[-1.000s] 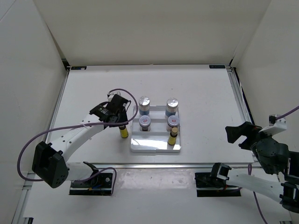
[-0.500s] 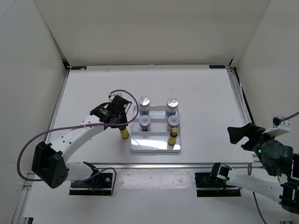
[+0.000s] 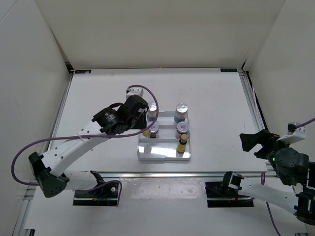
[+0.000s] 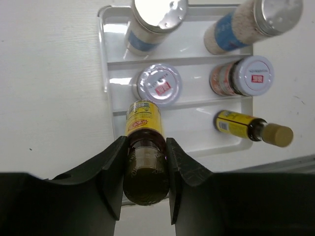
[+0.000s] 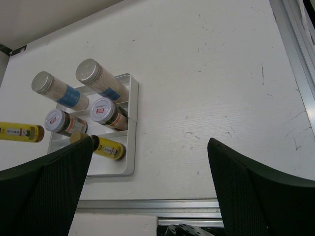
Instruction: Organize the condiment bottles
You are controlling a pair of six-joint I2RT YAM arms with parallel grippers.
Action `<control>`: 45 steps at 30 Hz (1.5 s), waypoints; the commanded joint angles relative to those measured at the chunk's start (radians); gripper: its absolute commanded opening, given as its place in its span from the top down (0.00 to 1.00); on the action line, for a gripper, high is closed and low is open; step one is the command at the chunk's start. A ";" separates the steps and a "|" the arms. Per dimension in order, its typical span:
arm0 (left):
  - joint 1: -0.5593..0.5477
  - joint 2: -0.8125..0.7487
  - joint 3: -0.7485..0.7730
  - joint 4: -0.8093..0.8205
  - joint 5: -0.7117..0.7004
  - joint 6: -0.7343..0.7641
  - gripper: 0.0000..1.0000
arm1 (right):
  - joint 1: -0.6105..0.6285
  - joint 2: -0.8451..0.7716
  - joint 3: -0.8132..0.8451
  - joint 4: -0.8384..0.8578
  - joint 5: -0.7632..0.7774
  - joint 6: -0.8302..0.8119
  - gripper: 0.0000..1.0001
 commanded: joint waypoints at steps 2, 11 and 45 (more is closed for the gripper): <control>-0.097 0.018 0.034 -0.018 -0.038 -0.063 0.89 | 0.005 -0.019 0.014 -0.125 0.041 0.019 0.00; -0.211 0.188 0.023 0.002 -0.083 -0.131 0.89 | 0.005 -0.019 0.014 -0.134 0.041 0.019 0.00; -0.196 -0.106 0.089 -0.047 -0.357 0.081 0.00 | 0.014 0.079 0.014 -0.124 0.041 0.009 0.00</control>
